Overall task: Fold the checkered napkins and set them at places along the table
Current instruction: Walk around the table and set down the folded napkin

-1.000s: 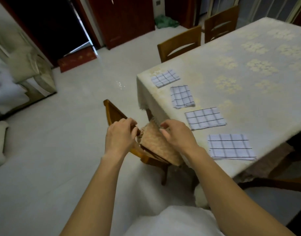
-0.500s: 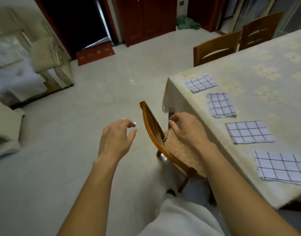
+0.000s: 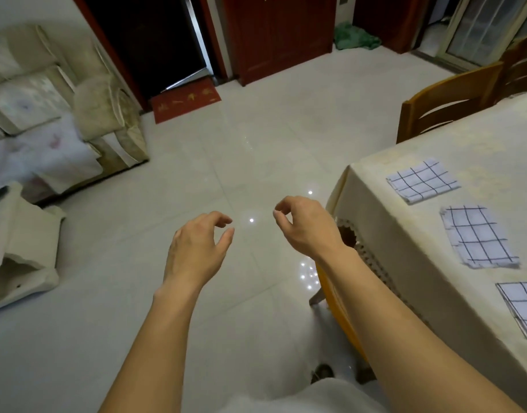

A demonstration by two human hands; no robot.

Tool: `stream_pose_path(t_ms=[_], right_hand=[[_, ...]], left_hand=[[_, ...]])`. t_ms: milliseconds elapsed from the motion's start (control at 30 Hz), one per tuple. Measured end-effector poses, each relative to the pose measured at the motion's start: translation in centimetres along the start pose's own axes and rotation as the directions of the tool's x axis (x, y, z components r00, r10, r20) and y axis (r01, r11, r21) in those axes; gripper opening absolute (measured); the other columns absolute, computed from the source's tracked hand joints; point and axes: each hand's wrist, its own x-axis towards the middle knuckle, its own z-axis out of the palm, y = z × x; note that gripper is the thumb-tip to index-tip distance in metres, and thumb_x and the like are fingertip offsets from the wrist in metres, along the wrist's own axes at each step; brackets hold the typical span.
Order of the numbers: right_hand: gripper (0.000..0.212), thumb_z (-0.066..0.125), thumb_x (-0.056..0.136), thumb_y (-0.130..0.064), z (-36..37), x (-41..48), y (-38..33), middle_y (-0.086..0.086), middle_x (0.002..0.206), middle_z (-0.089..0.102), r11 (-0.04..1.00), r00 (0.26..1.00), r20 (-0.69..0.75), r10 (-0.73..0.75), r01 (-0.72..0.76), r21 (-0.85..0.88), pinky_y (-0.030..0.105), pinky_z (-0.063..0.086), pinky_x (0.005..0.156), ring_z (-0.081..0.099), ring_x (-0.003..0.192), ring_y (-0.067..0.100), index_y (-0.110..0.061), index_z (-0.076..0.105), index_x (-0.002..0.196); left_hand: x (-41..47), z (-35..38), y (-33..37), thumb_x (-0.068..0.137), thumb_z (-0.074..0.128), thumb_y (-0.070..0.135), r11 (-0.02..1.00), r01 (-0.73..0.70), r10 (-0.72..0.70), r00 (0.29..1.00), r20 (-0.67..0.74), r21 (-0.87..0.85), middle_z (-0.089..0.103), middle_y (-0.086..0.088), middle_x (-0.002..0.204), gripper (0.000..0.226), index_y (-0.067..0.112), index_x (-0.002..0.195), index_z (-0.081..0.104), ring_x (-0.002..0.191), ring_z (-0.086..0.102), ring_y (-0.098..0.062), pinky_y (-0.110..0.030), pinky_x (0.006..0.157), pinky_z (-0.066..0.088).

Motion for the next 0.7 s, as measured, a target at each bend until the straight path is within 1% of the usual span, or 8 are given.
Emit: stream_pose_path(t_ms=[167, 267, 333, 433, 500, 567, 633, 700], right_hand=[[0.031, 0.049, 0.103, -0.037, 0.9, 4.8, 0.7, -0.002, 0.113, 0.071, 0.991, 0.994, -0.046, 0.099, -0.103, -0.091, 0.037, 0.057, 0.083, 0.066, 0.098, 0.017, -0.019, 0.068, 0.119], [0.031, 0.048, 0.102, -0.039, 1.9, 8.1, 0.0, -0.004, 0.112, 0.071, 0.974, 0.98, -0.085, 0.18, -0.19, -0.127, 0.038, 0.057, 0.081, 0.066, 0.096, 0.017, -0.022, 0.067, 0.119], [0.031, 0.048, 0.102, -0.04, 2.2, 9.8, -0.6, -0.004, 0.112, 0.07, 0.967, 0.972, -0.097, 0.214, -0.225, -0.122, 0.04, 0.057, 0.082, 0.065, 0.097, 0.016, -0.022, 0.067, 0.12], [0.032, 0.048, 0.103, -0.04, 2.6, 14.1, -2.3, -0.004, 0.114, 0.07, 0.947, 0.945, -0.16, 0.287, -0.304, -0.1, 0.039, 0.056, 0.085, 0.065, 0.1, 0.016, -0.023, 0.067, 0.121], [0.033, 0.048, 0.103, -0.041, 2.2, 16.5, -3.2, -0.005, 0.116, 0.07, 0.934, 0.916, -0.217, 0.337, -0.354, -0.041, 0.036, 0.056, 0.086, 0.065, 0.103, 0.015, -0.023, 0.066, 0.122], [0.034, 0.049, 0.103, -0.042, 1.8, 18.1, -3.1, -0.005, 0.117, 0.07, 0.91, 0.87, -0.281, 0.405, -0.413, 0.031, 0.035, 0.056, 0.086, 0.065, 0.104, 0.015, -0.021, 0.066, 0.124], [0.034, 0.049, 0.103, -0.041, 1.7, 18.8, -2.2, -0.006, 0.117, 0.07, 0.871, 0.814, -0.325, 0.481, -0.487, 0.07, 0.034, 0.056, 0.085, 0.065, 0.104, 0.015, -0.022, 0.066, 0.123], [0.033, 0.049, 0.102, -0.041, 1.6, 19.0, -0.7, -0.006, 0.116, 0.071, 0.829, 0.761, -0.35, 0.546, -0.552, 0.092, 0.037, 0.055, 0.088, 0.066, 0.103, 0.014, -0.022, 0.066, 0.123]], left_hand=[[7.5, 1.9, -1.1, 0.1, 0.058, 0.039, 0.991, -0.121, 0.127, 0.986, 0.108, -0.056, 0.068, 0.012, 0.118, 0.023, 0.029, 0.119, 0.066, 0.114, 0.061, -0.013, -0.041, 0.102, 0.048], [13.0, 2.3, -2.6, 0.101, 0.058, 0.04, 0.978, -0.192, 0.202, 0.968, 0.146, -0.085, 0.068, 0.011, 0.119, 0.024, 0.029, 0.12, 0.066, 0.114, 0.061, -0.013, -0.039, 0.103, 0.048], [16.0, 2.2, -3.4, 0.1, 0.058, 0.04, 0.967, -0.236, 0.247, 0.96, 0.134, -0.098, 0.068, 0.011, 0.119, 0.024, 0.029, 0.12, 0.066, 0.113, 0.061, -0.013, -0.038, 0.102, 0.048], [22.3, 1.6, -4.8, 0.1, 0.058, 0.039, 0.943, -0.307, 0.327, 0.929, 0.172, -0.129, 0.068, 0.011, 0.119, 0.025, 0.028, 0.121, 0.067, 0.113, 0.061, -0.013, -0.037, 0.101, 0.049], [26.3, 1.2, -4.7, 0.1, 0.058, 0.039, 0.919, -0.366, 0.39, 0.901, 0.191, -0.147, 0.068, 0.011, 0.119, 0.025, 0.028, 0.121, 0.067, 0.113, 0.061, -0.013, -0.035, 0.099, 0.049], [29.6, 1.2, -3.9, 0.1, 0.058, 0.039, 0.889, -0.431, 0.457, 0.864, 0.211, -0.156, 0.067, 0.012, 0.119, 0.024, 0.029, 0.121, 0.066, 0.113, 0.061, -0.013, -0.033, 0.097, 0.049], [32.3, 1.9, -2.6, 0.101, 0.058, 0.039, 0.852, -0.498, 0.524, 0.816, 0.245, -0.163, 0.067, 0.011, 0.12, 0.024, 0.029, 0.121, 0.066, 0.113, 0.061, -0.012, -0.033, 0.097, 0.049], [34.1, 2.9, -0.8, 0.1, 0.058, 0.039, 0.808, -0.559, 0.589, 0.756, 0.285, -0.185, 0.067, 0.011, 0.12, 0.025, 0.028, 0.122, 0.065, 0.113, 0.061, -0.013, -0.034, 0.097, 0.05]])
